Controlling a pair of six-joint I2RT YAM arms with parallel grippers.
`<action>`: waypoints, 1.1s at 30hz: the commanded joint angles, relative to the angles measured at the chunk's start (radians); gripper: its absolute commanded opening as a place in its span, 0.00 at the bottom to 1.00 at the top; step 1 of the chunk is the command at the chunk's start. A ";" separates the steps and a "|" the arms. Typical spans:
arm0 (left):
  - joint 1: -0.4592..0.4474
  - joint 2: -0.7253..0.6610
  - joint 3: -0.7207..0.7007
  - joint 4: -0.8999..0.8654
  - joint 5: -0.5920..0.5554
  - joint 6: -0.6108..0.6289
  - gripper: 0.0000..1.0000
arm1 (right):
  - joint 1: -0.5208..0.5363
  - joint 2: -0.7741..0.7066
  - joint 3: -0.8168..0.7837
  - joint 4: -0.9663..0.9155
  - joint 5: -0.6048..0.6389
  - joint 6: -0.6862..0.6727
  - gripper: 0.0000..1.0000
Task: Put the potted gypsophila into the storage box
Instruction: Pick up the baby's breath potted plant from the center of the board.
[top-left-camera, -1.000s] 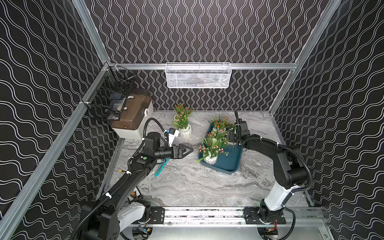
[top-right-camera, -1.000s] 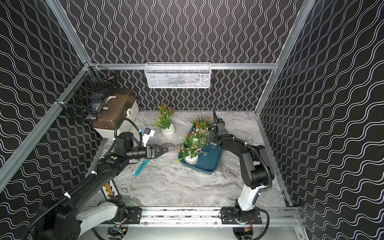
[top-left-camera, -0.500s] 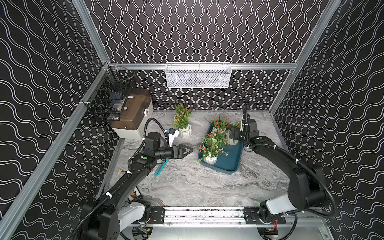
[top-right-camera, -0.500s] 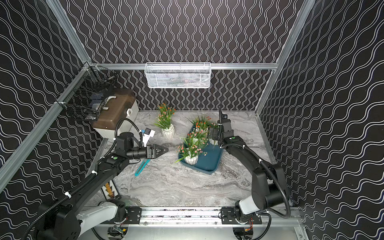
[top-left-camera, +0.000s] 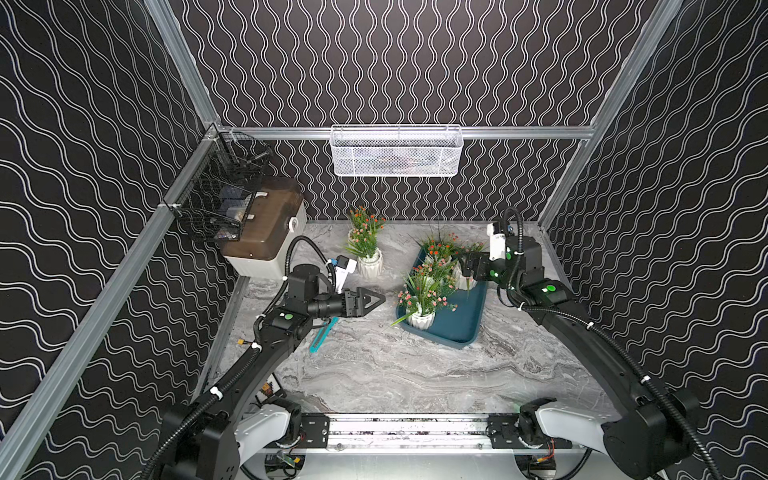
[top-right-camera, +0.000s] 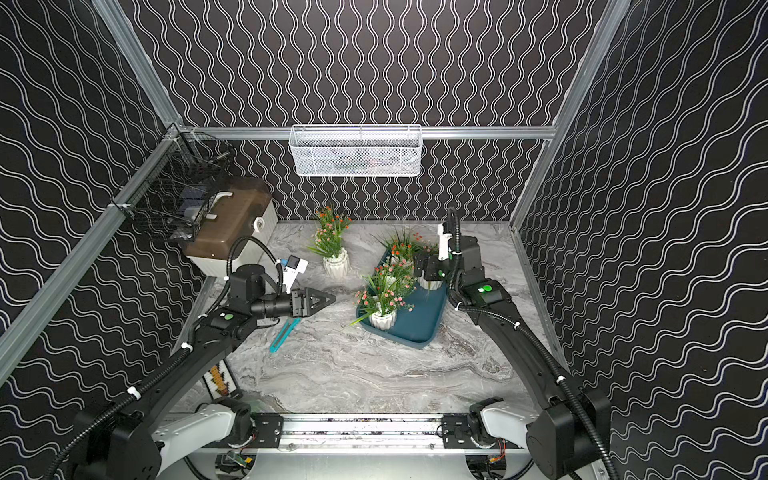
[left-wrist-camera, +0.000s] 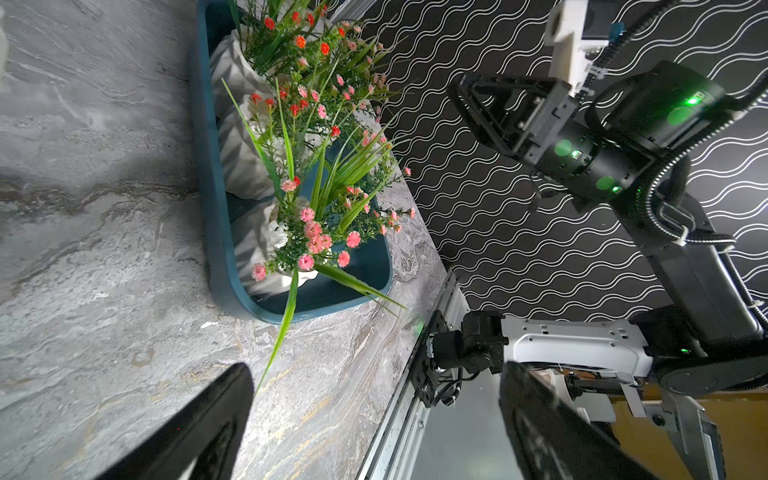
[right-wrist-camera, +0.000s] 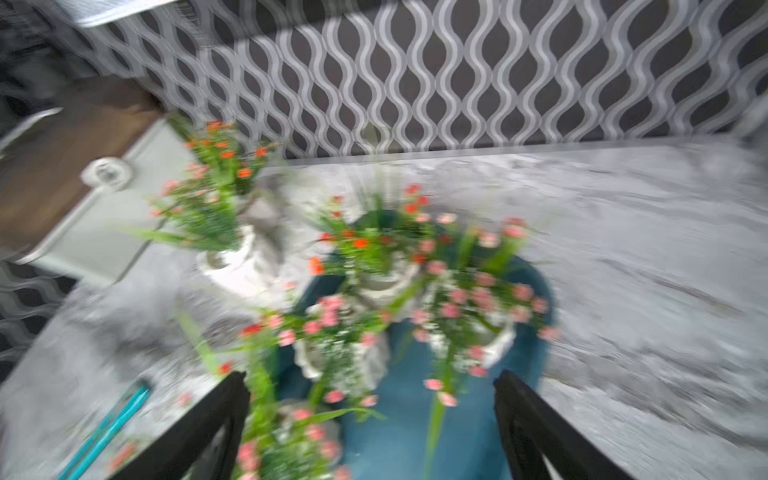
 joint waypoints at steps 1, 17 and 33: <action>0.022 -0.008 -0.007 0.007 0.014 -0.005 0.96 | 0.106 0.049 0.074 -0.060 -0.071 -0.069 0.94; 0.123 -0.010 -0.020 -0.054 -0.039 -0.020 0.96 | 0.420 0.571 0.470 -0.105 0.104 0.000 0.96; 0.238 -0.008 -0.029 -0.104 -0.081 -0.018 0.95 | 0.379 0.975 0.811 -0.131 0.131 -0.014 0.99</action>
